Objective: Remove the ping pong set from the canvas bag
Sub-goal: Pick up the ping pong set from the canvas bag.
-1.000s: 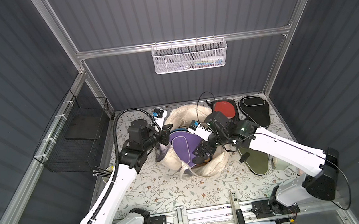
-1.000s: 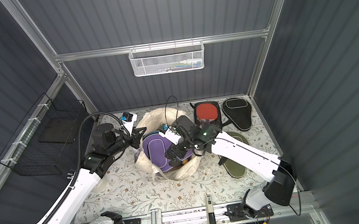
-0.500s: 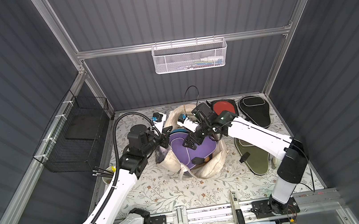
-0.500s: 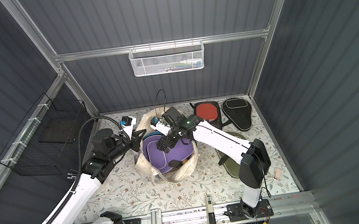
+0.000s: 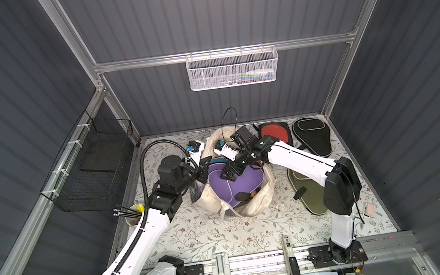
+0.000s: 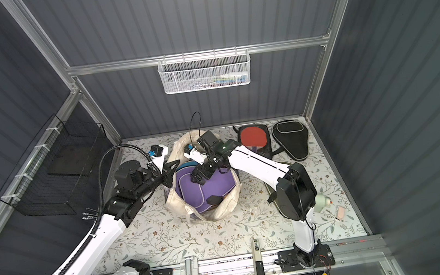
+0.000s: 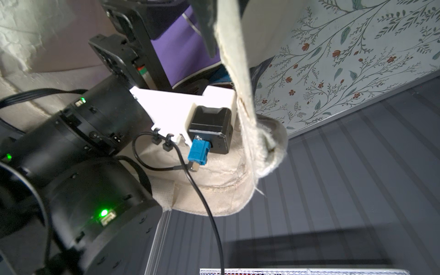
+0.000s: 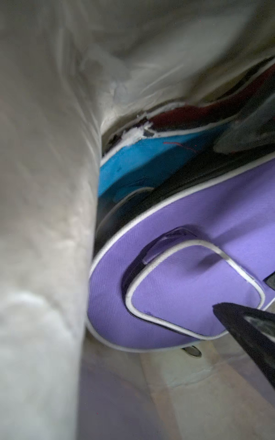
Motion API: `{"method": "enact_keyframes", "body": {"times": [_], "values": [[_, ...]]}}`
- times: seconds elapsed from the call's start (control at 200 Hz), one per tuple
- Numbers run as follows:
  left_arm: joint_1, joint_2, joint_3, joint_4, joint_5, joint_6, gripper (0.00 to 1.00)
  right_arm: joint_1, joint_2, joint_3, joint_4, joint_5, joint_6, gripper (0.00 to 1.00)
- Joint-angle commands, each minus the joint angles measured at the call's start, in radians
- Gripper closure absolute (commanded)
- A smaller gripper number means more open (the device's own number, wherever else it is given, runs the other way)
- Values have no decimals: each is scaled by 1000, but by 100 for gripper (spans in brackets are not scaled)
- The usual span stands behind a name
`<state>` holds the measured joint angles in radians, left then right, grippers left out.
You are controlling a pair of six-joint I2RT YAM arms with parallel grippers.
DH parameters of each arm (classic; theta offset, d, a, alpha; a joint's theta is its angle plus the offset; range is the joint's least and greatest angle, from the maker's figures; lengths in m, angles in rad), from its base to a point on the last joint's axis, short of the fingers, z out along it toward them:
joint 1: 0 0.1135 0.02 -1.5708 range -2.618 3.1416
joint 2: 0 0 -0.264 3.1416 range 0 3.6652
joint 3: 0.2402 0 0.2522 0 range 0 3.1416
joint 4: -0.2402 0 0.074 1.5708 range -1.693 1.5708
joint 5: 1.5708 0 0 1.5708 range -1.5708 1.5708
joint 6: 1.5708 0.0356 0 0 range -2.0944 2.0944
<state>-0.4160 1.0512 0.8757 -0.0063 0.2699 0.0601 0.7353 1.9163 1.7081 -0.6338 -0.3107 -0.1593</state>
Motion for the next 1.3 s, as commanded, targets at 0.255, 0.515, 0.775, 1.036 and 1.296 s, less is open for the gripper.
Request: {"method": "enact_keyframes", "body": {"times": [0.255,0.515,0.775,1.036,1.296], "values": [[-3,-5,-10,94,52,21,100,-17,72,43,32,-77,-20,1],[-2,-16,-11,77,45,33,100,-18,99,52,-79,-253,-47,33],[-1,-21,-13,70,26,41,100,-18,-2,-58,-91,-237,-38,92],[-1,-28,-11,46,-5,49,100,3,-157,-233,-67,-198,25,100],[-1,9,32,-39,-93,45,100,62,-373,-374,-11,-159,137,100]]}}
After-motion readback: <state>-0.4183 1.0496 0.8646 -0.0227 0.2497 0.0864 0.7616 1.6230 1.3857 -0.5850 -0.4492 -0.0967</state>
